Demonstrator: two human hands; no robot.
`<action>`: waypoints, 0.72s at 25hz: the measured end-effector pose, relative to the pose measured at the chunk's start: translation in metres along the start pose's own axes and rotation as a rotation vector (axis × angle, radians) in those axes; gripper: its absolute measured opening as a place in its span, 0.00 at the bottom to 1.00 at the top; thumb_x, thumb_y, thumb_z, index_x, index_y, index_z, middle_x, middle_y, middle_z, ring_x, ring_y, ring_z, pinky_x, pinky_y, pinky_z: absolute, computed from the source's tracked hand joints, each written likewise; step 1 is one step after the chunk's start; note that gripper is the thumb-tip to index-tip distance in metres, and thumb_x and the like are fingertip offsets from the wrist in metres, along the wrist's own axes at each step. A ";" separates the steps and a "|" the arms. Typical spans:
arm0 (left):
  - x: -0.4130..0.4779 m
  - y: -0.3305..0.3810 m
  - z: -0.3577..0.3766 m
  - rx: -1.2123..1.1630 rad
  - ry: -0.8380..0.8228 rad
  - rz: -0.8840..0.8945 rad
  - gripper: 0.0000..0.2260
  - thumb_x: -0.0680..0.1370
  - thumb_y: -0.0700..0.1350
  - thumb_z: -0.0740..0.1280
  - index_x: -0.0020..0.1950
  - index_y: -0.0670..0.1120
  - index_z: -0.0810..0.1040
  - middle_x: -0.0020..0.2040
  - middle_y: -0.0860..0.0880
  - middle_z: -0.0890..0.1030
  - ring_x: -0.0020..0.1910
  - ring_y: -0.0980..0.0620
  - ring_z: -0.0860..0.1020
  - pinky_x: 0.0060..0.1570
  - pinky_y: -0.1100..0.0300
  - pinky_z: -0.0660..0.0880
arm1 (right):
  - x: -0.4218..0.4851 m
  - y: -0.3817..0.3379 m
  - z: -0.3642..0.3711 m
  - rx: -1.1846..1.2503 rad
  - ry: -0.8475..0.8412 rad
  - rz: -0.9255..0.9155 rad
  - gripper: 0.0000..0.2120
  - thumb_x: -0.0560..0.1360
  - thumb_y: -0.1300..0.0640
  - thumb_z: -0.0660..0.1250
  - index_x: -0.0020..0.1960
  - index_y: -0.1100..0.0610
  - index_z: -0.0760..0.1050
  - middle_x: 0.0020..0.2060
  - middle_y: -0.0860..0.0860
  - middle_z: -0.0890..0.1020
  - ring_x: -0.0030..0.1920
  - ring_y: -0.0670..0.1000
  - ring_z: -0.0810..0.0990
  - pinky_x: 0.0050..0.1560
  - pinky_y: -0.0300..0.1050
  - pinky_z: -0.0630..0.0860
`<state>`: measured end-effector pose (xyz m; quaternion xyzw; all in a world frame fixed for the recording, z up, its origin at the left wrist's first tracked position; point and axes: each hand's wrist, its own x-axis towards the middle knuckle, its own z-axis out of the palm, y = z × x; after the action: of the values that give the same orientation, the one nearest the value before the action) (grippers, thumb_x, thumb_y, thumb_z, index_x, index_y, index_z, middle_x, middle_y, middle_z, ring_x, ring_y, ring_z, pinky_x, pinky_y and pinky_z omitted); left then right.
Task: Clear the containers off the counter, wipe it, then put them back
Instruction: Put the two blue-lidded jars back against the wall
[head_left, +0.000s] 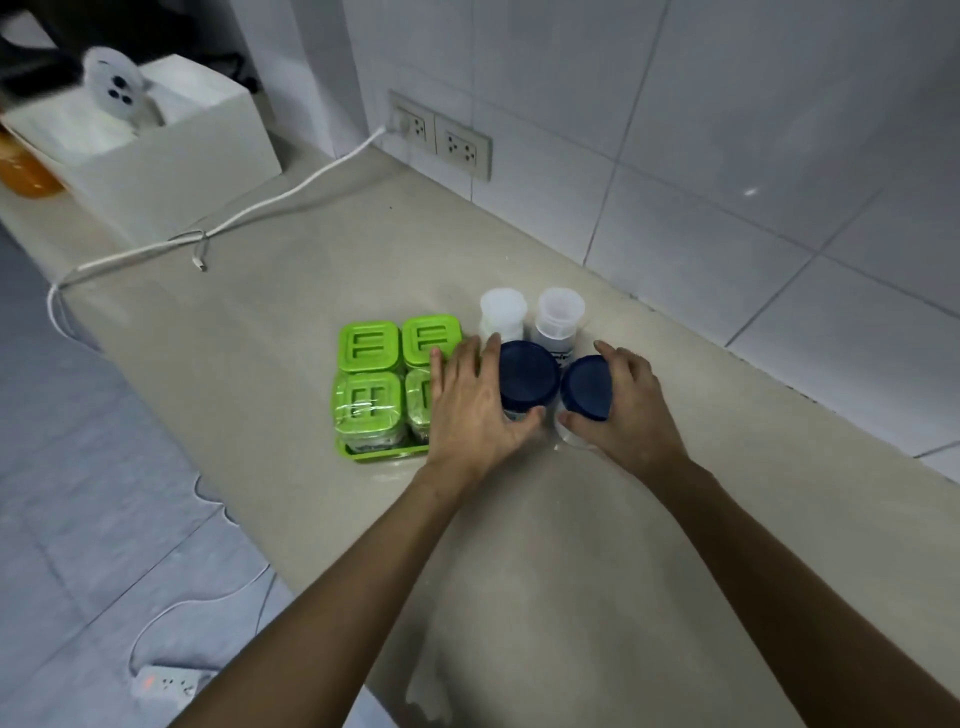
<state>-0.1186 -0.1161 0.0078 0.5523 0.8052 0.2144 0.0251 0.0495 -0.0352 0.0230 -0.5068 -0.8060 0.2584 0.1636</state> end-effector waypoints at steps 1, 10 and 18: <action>0.002 0.002 0.003 -0.011 0.002 0.020 0.41 0.65 0.64 0.64 0.71 0.43 0.64 0.66 0.43 0.74 0.69 0.44 0.69 0.76 0.45 0.45 | 0.003 0.000 0.000 -0.007 -0.006 0.006 0.45 0.64 0.49 0.78 0.74 0.54 0.58 0.69 0.58 0.66 0.67 0.59 0.67 0.65 0.54 0.70; -0.026 0.045 -0.002 -0.105 0.000 0.120 0.36 0.63 0.62 0.70 0.67 0.45 0.71 0.59 0.45 0.76 0.54 0.43 0.77 0.53 0.49 0.77 | -0.066 0.057 -0.063 0.031 0.144 0.030 0.36 0.62 0.42 0.76 0.67 0.45 0.67 0.63 0.51 0.71 0.60 0.53 0.72 0.56 0.49 0.76; -0.069 0.219 0.049 -0.313 -0.383 0.314 0.32 0.66 0.62 0.71 0.67 0.52 0.69 0.61 0.53 0.68 0.58 0.52 0.74 0.51 0.56 0.78 | -0.149 0.223 -0.183 -0.265 0.355 0.538 0.33 0.62 0.37 0.75 0.62 0.50 0.70 0.59 0.56 0.74 0.55 0.58 0.76 0.47 0.50 0.76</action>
<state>0.1144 -0.0974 0.0313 0.6899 0.6476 0.2292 0.2283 0.3734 -0.0454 0.0421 -0.7551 -0.6289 0.0933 0.1600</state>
